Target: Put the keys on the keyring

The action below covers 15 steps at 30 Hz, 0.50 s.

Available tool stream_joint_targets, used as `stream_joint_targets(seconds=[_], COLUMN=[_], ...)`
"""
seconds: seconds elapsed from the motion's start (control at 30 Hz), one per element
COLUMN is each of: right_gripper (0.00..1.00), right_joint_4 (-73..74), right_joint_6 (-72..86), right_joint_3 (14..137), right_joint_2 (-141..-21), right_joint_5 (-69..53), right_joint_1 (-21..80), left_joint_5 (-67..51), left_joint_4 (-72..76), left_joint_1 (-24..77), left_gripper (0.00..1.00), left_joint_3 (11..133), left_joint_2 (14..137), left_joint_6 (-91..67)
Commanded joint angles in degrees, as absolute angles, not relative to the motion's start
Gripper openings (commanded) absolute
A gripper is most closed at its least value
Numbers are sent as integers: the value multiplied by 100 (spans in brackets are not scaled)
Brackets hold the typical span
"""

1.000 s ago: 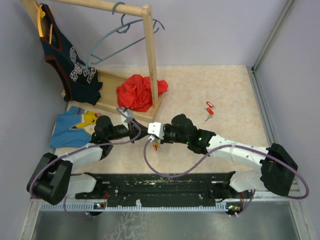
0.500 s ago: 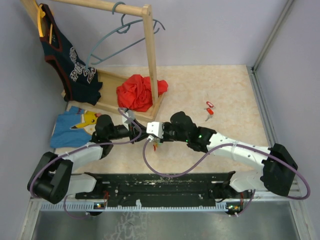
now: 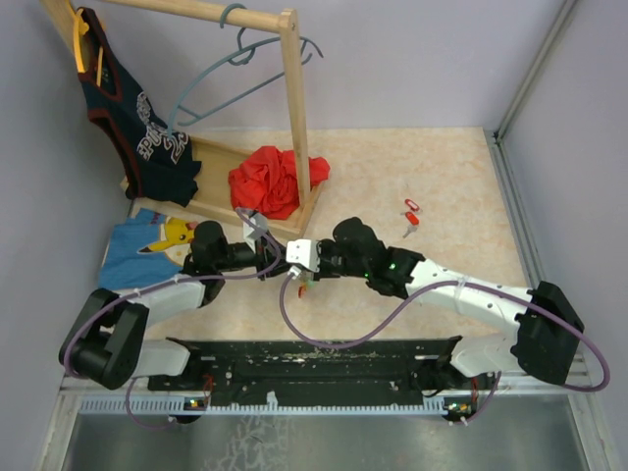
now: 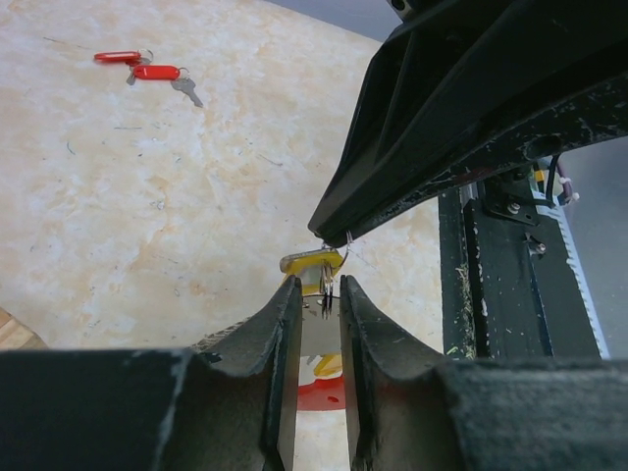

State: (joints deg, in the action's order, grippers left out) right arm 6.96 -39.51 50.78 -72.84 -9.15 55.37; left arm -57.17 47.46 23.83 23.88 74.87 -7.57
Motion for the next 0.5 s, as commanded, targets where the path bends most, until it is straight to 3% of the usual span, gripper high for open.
stream_joint_targets(seconds=[0.0, 0.1, 0.2, 0.47], right_gripper=[0, 0, 0, 0], right_joint_4=[546, 609, 661, 707], right_joint_6=[-4014, -4017, -4019, -3911], right_joint_3=[5484, 5517, 5522, 5142], right_joint_2=[-7307, -7308, -7303, -7154], right_joint_5=[-1070, -1079, -1050, -564], right_joint_1=[5656, 5668, 5683, 5657], left_joint_5=[-5885, -5953, -6016, -5934], left_joint_4=[4796, 4871, 5090, 5158], left_joint_1=[2355, 2355, 2355, 2355], left_gripper=[26, 19, 3, 1], left_joint_3=[2590, 2612, 2562, 2480], left_joint_2=[7610, 7659, 7673, 7530], left_joint_6=[-806, -855, -957, -966])
